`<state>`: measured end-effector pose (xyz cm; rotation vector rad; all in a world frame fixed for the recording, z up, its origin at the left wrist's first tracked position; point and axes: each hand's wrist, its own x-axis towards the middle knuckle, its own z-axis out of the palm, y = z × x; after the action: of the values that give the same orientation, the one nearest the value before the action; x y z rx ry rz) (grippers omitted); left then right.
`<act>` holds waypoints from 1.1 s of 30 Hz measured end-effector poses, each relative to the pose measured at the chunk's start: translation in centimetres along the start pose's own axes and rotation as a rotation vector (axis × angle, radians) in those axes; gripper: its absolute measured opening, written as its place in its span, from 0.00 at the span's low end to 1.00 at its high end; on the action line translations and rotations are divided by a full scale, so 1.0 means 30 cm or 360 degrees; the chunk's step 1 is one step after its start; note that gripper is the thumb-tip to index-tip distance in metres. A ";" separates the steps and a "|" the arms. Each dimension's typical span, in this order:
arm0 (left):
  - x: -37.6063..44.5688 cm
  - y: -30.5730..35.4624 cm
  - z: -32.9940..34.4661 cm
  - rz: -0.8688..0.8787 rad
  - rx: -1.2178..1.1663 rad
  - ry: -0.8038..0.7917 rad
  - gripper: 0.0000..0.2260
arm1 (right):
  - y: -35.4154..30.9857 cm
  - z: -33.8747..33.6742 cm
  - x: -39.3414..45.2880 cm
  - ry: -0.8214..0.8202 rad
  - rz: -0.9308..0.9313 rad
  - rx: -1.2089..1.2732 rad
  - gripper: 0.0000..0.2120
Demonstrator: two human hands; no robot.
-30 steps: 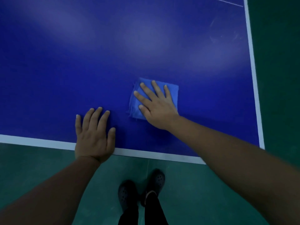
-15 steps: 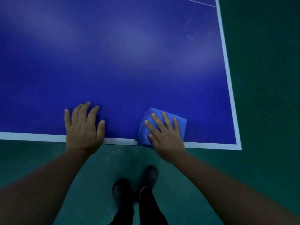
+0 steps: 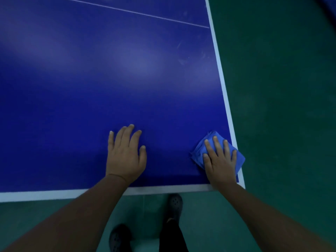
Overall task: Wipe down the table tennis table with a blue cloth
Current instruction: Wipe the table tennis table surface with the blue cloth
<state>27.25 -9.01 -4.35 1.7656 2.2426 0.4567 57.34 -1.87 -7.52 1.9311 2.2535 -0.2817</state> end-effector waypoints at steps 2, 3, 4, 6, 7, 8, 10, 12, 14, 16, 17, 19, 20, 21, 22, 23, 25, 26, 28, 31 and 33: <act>0.072 0.047 0.021 -0.0026 -0.0009 0.0007 0.25 | 0.016 -0.016 0.075 0.0049 -0.0080 0.0014 0.28; 0.101 0.066 0.031 -0.0044 -0.0009 0.0005 0.25 | 0.020 -0.024 0.118 0.0074 -0.0134 0.0022 0.27; 0.124 0.083 0.040 -0.0060 -0.0008 0.0006 0.25 | 0.018 -0.031 0.165 0.0096 -0.0188 0.0030 0.26; 0.131 0.115 0.060 -0.0081 -0.0012 -0.0003 0.24 | 0.002 -0.053 0.274 0.0104 -0.0267 0.0047 0.27; 0.108 0.128 0.072 -0.0095 -0.0020 -0.0012 0.24 | -0.010 -0.062 0.325 0.0094 -0.0302 0.0048 0.27; 0.073 0.134 0.080 -0.0128 -0.0042 0.0001 0.23 | -0.028 -0.071 0.367 0.0084 -0.0335 0.0037 0.27; -0.009 0.123 0.082 -0.0299 -0.0093 0.0113 0.22 | -0.073 -0.079 0.426 0.0073 -0.0449 -0.0012 0.28; -0.092 0.086 0.071 -0.0586 -0.0106 0.0274 0.22 | -0.141 -0.080 0.442 0.0066 -0.0665 -0.0080 0.27; -0.166 0.039 0.054 -0.0877 -0.0113 0.0404 0.23 | -0.236 -0.075 0.424 0.0061 -0.0963 -0.0161 0.27; -0.233 0.000 0.036 -0.1085 -0.0073 0.0465 0.24 | -0.355 -0.065 0.406 0.0051 -0.1235 -0.0166 0.26; -0.261 -0.013 0.027 -0.1167 -0.0053 0.0474 0.25 | -0.421 -0.064 0.408 0.0025 -0.1335 -0.0171 0.26; -0.307 -0.028 0.017 -0.1265 -0.0005 0.0450 0.25 | -0.555 -0.069 0.425 -0.0044 -0.1482 -0.0196 0.27; -0.323 -0.030 0.017 -0.1284 0.0007 0.0430 0.25 | -0.620 -0.072 0.437 -0.0062 -0.1547 -0.0211 0.27; -0.334 -0.031 0.019 -0.1293 0.0002 0.0416 0.26 | -0.686 -0.075 0.450 -0.0065 -0.1608 -0.0224 0.27; -0.341 -0.031 0.023 -0.1292 -0.0017 0.0415 0.26 | -0.753 -0.078 0.462 -0.0063 -0.1663 -0.0231 0.27; -0.345 -0.033 0.028 -0.1282 -0.0040 0.0424 0.26 | -0.821 -0.079 0.470 -0.0069 -0.1715 -0.0235 0.27; -0.354 -0.039 0.038 -0.1260 -0.0070 0.0437 0.27 | -0.939 -0.078 0.459 -0.0111 -0.1804 -0.0220 0.26; -0.359 -0.041 0.043 -0.1248 -0.0077 0.0447 0.27 | -0.978 -0.074 0.435 -0.0126 -0.1869 -0.0227 0.26; -0.368 -0.053 0.049 -0.1201 -0.0115 0.0491 0.26 | -0.976 -0.058 0.363 -0.0093 -0.2125 -0.0329 0.26; -0.385 -0.072 0.046 -0.1121 -0.0249 0.0553 0.26 | -0.750 -0.029 0.258 -0.0109 -0.2799 -0.0440 0.24; -0.402 -0.084 0.040 -0.1060 -0.0269 0.0544 0.25 | -0.609 -0.052 0.290 -0.0209 -0.3207 -0.0506 0.22</act>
<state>28.27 -21.17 -6.42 0.8198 2.7334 0.8009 37.96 4.14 -7.43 -0.9303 2.8081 -0.1543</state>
